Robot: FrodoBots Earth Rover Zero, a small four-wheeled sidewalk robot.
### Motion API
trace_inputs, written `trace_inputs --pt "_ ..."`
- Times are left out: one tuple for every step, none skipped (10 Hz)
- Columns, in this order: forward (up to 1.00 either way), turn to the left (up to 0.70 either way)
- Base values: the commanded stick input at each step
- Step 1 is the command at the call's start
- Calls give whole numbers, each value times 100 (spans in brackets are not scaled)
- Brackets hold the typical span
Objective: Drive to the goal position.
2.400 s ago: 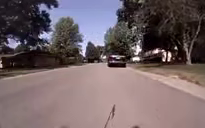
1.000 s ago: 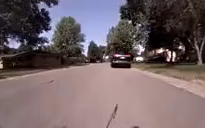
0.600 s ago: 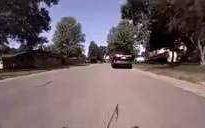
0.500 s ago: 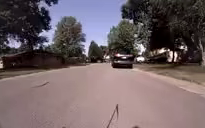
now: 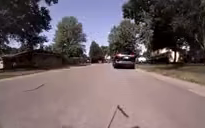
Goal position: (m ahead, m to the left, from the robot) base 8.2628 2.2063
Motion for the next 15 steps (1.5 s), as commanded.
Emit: trace_inputs --pt "69 3" --pt "69 3" --pt "69 3" --pt "69 3" --pt "69 3" --pt "69 3" --pt "69 3" --pt "69 3" --pt "69 3" --pt "69 3" --pt "69 3" --pt "69 3" --pt "69 3" --pt "69 3" --pt "69 3"
